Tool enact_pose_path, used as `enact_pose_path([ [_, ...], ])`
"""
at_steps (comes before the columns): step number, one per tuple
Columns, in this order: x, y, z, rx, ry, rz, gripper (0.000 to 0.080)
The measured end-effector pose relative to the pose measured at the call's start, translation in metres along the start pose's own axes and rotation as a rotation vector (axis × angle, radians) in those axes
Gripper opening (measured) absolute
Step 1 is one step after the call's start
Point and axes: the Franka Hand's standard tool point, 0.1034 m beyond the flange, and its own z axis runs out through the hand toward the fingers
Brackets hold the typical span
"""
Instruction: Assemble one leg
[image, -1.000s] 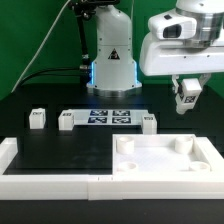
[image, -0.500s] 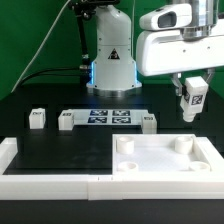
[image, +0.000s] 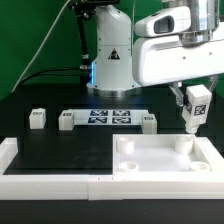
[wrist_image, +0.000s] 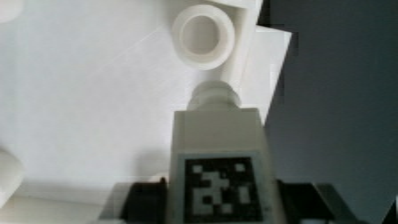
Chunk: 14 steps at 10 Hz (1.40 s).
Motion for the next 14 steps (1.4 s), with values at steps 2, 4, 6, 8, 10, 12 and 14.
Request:
enact_pose_path([
  [2,-0.006,0.001,0.007,-0.012,0.064,0.000,0.0290],
  [4,0.007,0.006,0.009,-0.014,0.096,-0.030,0.0290],
  [6,0.025,0.011,0.009,-0.018,0.118,-0.086,0.0290],
  [8,0.030,0.009,0.006,-0.018,0.119,-0.111,0.0291],
  [10,0.030,0.011,0.008,-0.022,0.145,-0.108,0.0291],
  [12,0.032,0.013,0.008,-0.031,0.188,-0.107,0.0290],
  [14,0.045,0.018,0.013,-0.029,0.198,-0.097,0.0290],
])
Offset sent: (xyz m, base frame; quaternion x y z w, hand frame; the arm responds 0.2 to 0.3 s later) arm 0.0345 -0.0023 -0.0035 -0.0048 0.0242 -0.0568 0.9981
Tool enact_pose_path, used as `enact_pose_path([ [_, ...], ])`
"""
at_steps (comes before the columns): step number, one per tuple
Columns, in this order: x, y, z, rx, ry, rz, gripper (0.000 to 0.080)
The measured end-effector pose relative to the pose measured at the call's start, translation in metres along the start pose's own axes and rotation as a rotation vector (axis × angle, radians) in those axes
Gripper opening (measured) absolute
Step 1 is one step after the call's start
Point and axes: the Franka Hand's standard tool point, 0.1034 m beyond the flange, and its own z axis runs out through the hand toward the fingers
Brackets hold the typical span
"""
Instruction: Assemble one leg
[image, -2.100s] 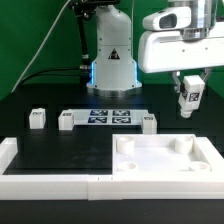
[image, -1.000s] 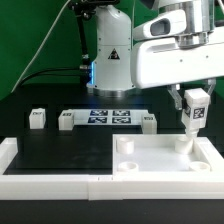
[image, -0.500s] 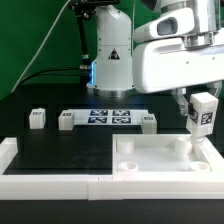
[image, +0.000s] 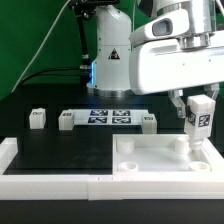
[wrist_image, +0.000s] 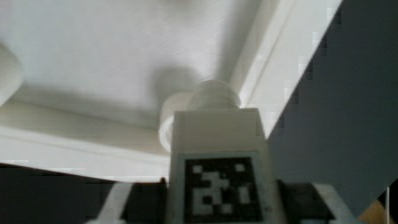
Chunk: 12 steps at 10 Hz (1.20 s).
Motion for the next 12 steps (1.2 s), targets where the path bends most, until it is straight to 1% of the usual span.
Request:
enact_pose_path([
  [1,0.006,0.002,0.004,-0.004,0.026,-0.009,0.0290],
  [3,0.012,0.009,0.012,-0.003,0.026,-0.039,0.0290],
  [4,0.015,0.011,0.012,-0.009,0.045,-0.047,0.0290],
  [6,0.010,0.008,0.015,-0.010,0.052,-0.049,0.0290],
  [9,0.011,0.005,0.016,-0.017,0.084,-0.055,0.0291],
  [10,0.010,0.004,0.018,-0.017,0.087,-0.056,0.0291],
  [12,0.010,0.006,0.022,-0.023,0.105,-0.054,0.0291],
])
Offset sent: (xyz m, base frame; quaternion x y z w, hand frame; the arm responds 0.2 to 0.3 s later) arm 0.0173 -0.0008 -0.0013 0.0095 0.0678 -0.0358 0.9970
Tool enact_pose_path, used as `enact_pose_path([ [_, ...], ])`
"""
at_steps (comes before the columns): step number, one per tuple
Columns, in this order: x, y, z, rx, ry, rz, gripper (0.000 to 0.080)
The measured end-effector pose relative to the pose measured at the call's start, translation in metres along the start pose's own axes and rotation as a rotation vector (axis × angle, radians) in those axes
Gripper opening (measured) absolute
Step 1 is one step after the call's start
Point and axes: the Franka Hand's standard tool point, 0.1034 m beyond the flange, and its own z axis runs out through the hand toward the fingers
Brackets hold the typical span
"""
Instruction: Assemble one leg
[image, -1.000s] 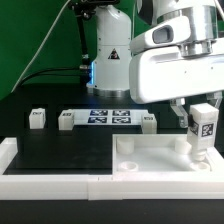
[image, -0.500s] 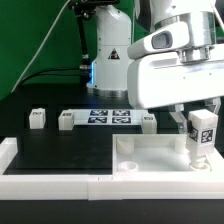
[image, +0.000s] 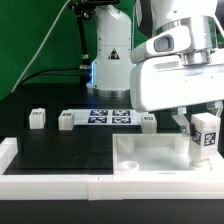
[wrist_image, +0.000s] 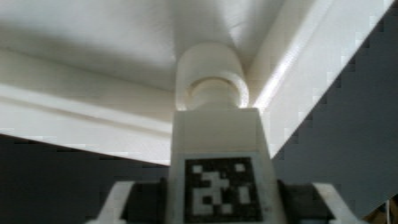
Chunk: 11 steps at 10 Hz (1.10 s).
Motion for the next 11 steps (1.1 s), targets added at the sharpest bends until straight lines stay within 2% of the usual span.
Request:
enact_pose_path([
  [4,-0.0100,-0.0005,0.0085,0.001,-0.006,0.003,0.0291],
  [7,-0.0098,-0.0002,0.0085,0.000,-0.002,0.003,0.0291],
  [8,-0.0098,-0.0002,0.0085,0.000,-0.002,0.003,0.0485],
  [9,-0.0098,-0.0002,0.0085,0.000,-0.002,0.003,0.0485],
  [10,-0.0098,-0.0002,0.0085,0.000,-0.002,0.003,0.0618],
  [11,-0.0098,-0.0002,0.0085,0.000,-0.002,0.003,0.0640],
])
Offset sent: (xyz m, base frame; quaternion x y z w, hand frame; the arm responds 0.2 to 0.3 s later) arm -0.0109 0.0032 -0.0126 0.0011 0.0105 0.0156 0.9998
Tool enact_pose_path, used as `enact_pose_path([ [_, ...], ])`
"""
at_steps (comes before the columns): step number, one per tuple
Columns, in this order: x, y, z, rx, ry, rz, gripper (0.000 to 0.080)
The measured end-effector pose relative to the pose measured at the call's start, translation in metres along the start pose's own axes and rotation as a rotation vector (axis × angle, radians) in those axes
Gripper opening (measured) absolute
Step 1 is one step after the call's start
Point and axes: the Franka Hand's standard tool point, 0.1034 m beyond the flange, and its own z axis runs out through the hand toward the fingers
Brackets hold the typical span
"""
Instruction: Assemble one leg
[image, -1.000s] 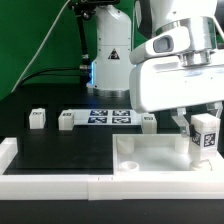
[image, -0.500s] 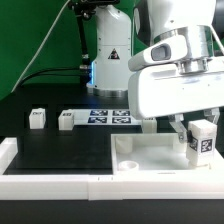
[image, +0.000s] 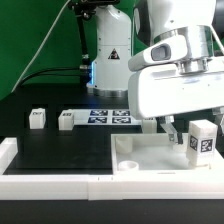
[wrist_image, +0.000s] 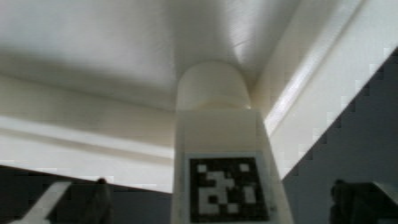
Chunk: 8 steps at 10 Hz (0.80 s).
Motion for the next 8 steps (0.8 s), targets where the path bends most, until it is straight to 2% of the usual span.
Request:
enact_pose_path([
  [2,0.001,0.000,-0.001,0.000,0.001,0.004,0.0648],
  [4,0.012,-0.004,-0.015,-0.003,0.019,0.081,0.0649],
  [6,0.010,-0.007,-0.015,0.013,-0.037,0.081,0.0649],
  [8,0.009,-0.007,-0.014,0.015,-0.047,0.081,0.0649],
])
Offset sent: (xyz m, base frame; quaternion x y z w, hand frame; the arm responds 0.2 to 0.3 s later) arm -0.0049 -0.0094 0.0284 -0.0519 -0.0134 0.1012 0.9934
